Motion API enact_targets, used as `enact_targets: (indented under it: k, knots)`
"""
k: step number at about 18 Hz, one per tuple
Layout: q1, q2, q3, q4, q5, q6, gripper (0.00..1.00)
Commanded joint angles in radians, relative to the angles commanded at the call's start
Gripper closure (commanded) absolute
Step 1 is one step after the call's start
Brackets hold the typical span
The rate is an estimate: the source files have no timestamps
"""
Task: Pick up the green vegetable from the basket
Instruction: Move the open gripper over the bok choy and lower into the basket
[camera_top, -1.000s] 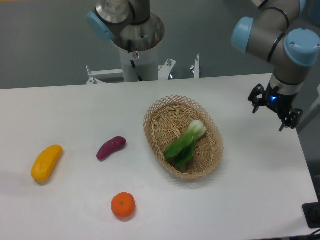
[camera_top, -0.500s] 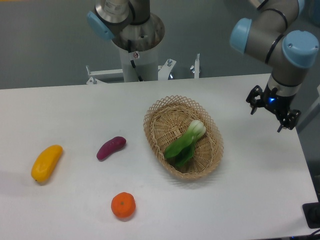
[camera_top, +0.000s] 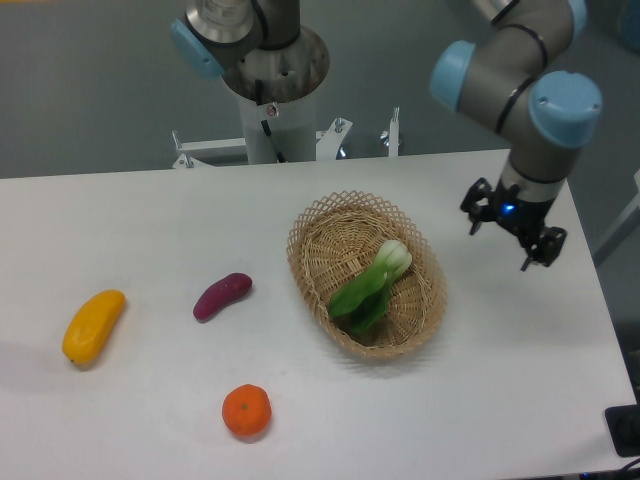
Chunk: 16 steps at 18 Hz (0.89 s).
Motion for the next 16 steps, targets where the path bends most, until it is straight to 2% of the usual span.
enact_targets:
  k: [6, 11, 16]
  knots:
    - [-0.109, -0.001, -0.061, 0.005, 0.0, -0.111, 0.0]
    - [-0.144, -0.008, -0.126, 0.041, 0.0, -0.144, 0.0]
    - [-0.155, -0.021, -0.167, 0.052, 0.0, -0.169, 0.0]
